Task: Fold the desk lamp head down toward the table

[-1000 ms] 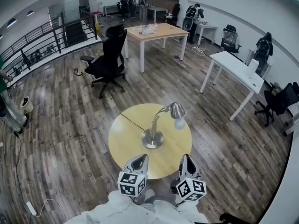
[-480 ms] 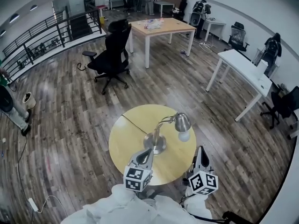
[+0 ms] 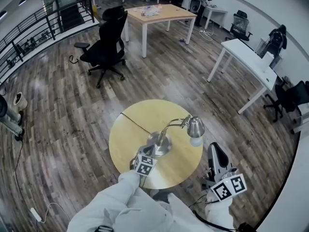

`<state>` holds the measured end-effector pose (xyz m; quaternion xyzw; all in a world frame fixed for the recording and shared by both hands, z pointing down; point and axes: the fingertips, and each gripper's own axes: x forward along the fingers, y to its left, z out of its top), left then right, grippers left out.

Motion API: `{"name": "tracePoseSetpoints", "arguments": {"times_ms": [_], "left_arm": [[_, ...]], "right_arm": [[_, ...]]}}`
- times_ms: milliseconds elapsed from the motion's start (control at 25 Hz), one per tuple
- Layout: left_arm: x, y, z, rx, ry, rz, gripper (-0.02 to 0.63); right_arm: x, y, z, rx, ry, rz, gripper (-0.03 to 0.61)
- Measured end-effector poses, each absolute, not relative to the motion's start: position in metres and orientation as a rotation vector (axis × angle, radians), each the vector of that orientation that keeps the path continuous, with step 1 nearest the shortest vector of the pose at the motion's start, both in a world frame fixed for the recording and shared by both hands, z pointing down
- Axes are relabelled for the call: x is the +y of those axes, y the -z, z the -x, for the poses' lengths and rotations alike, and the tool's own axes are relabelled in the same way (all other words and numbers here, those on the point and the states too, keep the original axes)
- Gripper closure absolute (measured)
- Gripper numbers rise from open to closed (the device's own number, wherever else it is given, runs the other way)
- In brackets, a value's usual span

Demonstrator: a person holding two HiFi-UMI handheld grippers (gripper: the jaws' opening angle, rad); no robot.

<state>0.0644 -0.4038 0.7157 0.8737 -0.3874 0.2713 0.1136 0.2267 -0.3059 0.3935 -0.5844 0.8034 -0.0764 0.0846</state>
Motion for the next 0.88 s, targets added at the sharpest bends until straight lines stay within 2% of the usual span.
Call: {"name": "tracePoseSetpoints", "arguments": {"times_ms": [40, 80, 160, 440, 600, 880], "left_arm": [[-0.41, -0.722, -0.062, -1.146, -0.812, -2.541, 0.614], [-0.416, -0.728, -0.058, -1.165, -0.825, -2.517, 0.615], [-0.426, -0.736, -0.048, -1.189, -0.828, -2.479, 0.615], [-0.423, -0.753, -0.056, -1.024, -0.88, -2.491, 0.615], [-0.417, -0.762, -0.056, -1.01, -0.952, -2.51, 0.615], [-0.418, -0.764, -0.058, -0.964, -0.917, -2.516, 0.615]], "right_arm": [[-0.31, -0.385, -0.217, 2.466, 0.208, 1.713, 0.537], [-0.316, -0.377, -0.207, 2.534, 0.188, 1.674, 0.485], [-0.329, -0.361, -0.19, 2.655, 0.13, 1.613, 0.439], [-0.371, -0.346, -0.153, 3.073, 0.034, 1.469, 0.419], [-0.383, -0.358, -0.15, 3.154, 0.152, 1.465, 0.396], [-0.37, -0.374, -0.164, 3.24, 0.274, 1.566, 0.396]]}}
